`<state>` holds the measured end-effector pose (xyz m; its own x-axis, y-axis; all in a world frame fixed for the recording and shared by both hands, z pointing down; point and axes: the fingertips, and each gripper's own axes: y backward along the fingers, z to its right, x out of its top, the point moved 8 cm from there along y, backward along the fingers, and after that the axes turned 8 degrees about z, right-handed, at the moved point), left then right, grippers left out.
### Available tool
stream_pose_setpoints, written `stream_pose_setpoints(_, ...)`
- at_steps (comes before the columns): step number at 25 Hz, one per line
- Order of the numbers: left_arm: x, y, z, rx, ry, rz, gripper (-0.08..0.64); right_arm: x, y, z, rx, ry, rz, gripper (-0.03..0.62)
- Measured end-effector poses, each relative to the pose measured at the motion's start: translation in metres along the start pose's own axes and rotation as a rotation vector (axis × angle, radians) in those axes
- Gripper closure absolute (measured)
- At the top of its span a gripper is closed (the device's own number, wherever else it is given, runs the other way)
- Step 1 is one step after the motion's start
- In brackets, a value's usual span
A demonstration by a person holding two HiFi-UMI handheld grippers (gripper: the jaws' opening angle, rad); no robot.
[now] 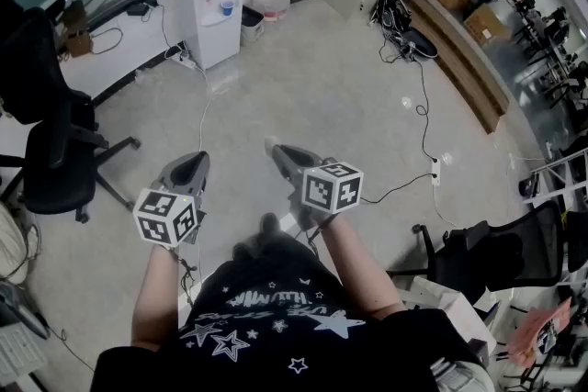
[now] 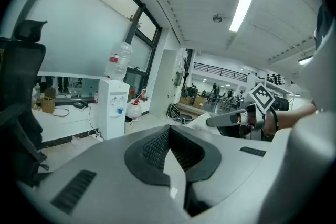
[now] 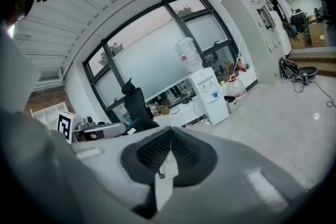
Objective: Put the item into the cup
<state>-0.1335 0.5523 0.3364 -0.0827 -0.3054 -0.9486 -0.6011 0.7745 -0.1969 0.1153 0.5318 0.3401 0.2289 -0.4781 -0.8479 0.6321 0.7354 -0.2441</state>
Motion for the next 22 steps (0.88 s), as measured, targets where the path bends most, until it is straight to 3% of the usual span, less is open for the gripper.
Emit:
stream_pose_setpoints(10, 0.002, 0.011, 0.001, 0.019, 0.001, 0.034, 0.554, -0.010, -0.006, -0.011, 0.005, 0.052, -0.010, 0.592)
stream_pose_setpoints(22, -0.009, 0.011, -0.002, -0.002, 0.023, -0.002, 0.554, -0.022, -0.001, -0.006, -0.043, 0.036, -0.004, 0.592)
